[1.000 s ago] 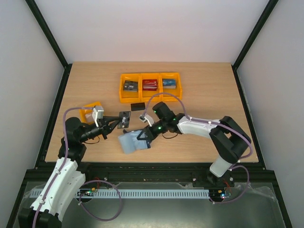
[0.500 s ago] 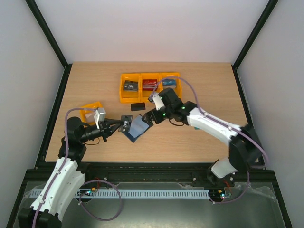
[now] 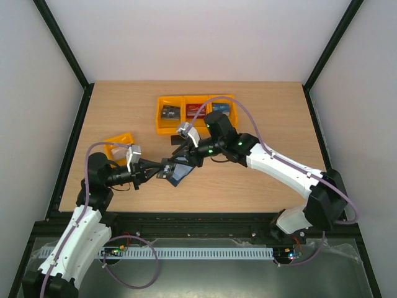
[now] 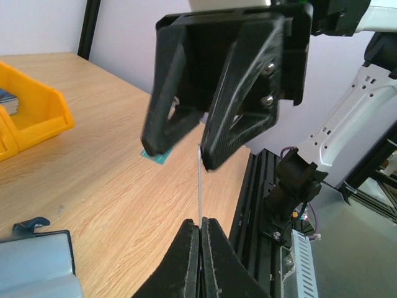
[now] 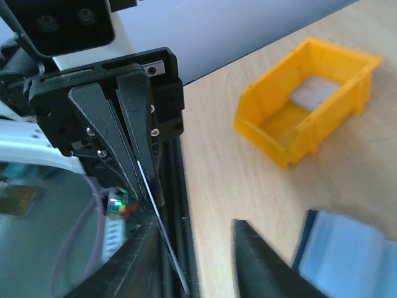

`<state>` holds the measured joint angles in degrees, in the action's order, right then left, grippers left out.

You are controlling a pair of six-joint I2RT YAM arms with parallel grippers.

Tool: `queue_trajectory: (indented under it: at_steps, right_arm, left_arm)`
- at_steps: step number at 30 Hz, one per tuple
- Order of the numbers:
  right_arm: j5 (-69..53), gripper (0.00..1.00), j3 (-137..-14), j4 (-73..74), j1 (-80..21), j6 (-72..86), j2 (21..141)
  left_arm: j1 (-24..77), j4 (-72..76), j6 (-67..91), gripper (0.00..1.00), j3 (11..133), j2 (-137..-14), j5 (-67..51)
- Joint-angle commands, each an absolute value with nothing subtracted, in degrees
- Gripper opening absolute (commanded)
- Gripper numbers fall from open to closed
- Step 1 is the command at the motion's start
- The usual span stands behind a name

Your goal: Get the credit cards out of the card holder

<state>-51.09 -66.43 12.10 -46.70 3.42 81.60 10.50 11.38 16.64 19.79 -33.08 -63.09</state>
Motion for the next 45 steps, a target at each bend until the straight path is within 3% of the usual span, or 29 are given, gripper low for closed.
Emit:
queue_trajectory:
  at_steps: [1, 4, 9, 10, 11, 12, 13, 14, 17, 21, 29, 35, 45]
  right_arm:
    - [-56.4, 0.19, -69.1, 13.7, -47.9, 1.6, 82.8]
    - [-57.6, 0.03, -67.6, 12.4, -47.9, 1.9, 81.8]
    - [-52.1, 0.02, -66.6, 11.6, -47.8, 3.8, 81.4]
    - [-49.1, 0.02, -66.5, 10.5, -47.7, 5.6, 81.5]
    - [-46.5, 0.02, -66.1, 8.4, -47.1, 8.4, 81.7]
    - [-44.8, 0.02, -65.4, 5.1, -46.3, 12.2, 82.1]
    - [-43.5, 0.02, -64.9, 1.5, -44.8, 16.7, 82.9]
    - [-42.0, 0.02, -64.6, -3.7, -43.3, 21.7, 84.1]
    - [-36.3, 0.02, -66.1, -12.5, -39.0, 36.6, 89.6]
    - [-22.0, 0.02, -74.4, -10.8, -37.9, 48.5, 99.5]
    - [-2.3, 0.02, -82.9, -20.0, -37.5, 67.9, 116.1]
    - [2.0, 0.02, -93.1, -15.7, -37.5, 72.7, 126.7]
    - [2.1, 0.02, -110.3, -5.8, -37.7, 73.6, 137.9]
  left_arm:
    - [10.8, 12.2, 15.8, 0.02, 21.8, -32.9, -65.7]
    - [10.8, 12.2, 16.1, 0.02, 21.5, -32.8, -65.4]
    - [11.0, 11.6, 16.5, 0.02, 21.2, -32.6, -62.8]
    - [11.0, 10.5, 17.0, 0.09, 21.1, -32.2, -58.6]
    - [11.0, 9.8, 18.2, 0.38, 20.6, -31.8, -52.7]
    - [10.9, 9.5, 19.9, 0.77, 19.9, -31.2, -45.7]
    - [10.7, 9.5, 21.3, 0.97, 19.0, -30.6, -39.6]
    - [10.1, 9.6, 23.2, 0.99, 18.1, -29.8, -32.7]
    - [7.8, 10.6, 30.5, 0.99, 15.6, -27.8, -24.2]
    - [4.3, 9.2, 39.3, 0.99, 13.8, -25.1, -15.7]
    - [1.3, 9.3, 41.8, 1.0, 11.7, -19.3, -10.7]
    - [1.0, 6.4, 36.5, 0.99, 11.7, -17.1, -4.2]
    - [1.0, 7.8, 36.9, 1.0, 11.0, -16.1, -6.0]
